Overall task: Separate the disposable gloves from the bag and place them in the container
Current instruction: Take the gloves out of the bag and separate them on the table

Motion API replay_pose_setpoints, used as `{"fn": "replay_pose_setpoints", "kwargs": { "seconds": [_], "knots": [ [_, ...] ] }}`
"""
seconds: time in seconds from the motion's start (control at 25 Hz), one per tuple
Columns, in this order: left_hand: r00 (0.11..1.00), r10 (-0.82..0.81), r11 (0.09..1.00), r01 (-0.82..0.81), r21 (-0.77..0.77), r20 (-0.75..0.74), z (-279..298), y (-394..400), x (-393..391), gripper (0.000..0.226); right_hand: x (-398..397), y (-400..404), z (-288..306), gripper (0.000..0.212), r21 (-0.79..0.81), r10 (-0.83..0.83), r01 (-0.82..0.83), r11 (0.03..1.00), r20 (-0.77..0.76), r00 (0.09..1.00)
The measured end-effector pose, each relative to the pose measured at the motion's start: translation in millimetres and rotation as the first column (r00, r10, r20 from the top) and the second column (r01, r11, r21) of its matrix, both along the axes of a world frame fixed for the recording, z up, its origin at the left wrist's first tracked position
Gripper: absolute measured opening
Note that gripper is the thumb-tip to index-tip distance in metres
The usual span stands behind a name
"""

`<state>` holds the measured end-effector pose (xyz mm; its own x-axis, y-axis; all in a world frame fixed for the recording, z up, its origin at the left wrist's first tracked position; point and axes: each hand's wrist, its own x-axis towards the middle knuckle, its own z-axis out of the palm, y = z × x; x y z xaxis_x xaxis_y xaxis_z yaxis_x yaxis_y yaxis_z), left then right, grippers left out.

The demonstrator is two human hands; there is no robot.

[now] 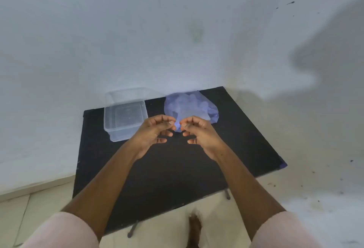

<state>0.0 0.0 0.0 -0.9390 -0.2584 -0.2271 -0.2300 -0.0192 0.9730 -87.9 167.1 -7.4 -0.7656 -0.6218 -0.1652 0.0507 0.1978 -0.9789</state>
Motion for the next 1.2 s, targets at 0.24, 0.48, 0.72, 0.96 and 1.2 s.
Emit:
{"fn": "replay_pose_setpoints", "kwargs": {
  "seconds": [0.24, 0.48, 0.72, 0.96, 1.2],
  "knots": [
    [0.987, 0.01, 0.993, 0.009, -0.118, 0.158, -48, -21, -132, 0.016, -131, -18, -69, 0.01, 0.1, -0.056, 0.038, 0.994, 0.175, 0.983],
    [0.938, 0.028, 0.6, 0.261, -0.756, 0.346, -139, -40, -236, 0.058, -260, -39, -151, 0.013, 0.47, -0.395, 0.386, 0.794, -0.083, 0.915],
    [0.884, 0.091, 0.418, 0.383, -0.824, 0.458, -183, -28, -290, 0.085, -301, -50, -198, 0.021, 0.669, -0.43, 0.395, 0.629, -0.123, 0.894],
    [0.936, 0.136, 0.632, 0.169, -0.756, 0.323, -202, -48, -313, 0.075, -293, -78, -190, 0.023, 0.135, -0.648, 0.641, 0.755, 0.301, 0.7],
    [0.953, 0.13, 0.757, 0.082, -0.648, 0.274, -207, -51, -315, 0.088, -270, -122, -198, 0.051, 0.192, -0.545, 0.744, 0.64, 0.796, 0.264]
  ]
}}
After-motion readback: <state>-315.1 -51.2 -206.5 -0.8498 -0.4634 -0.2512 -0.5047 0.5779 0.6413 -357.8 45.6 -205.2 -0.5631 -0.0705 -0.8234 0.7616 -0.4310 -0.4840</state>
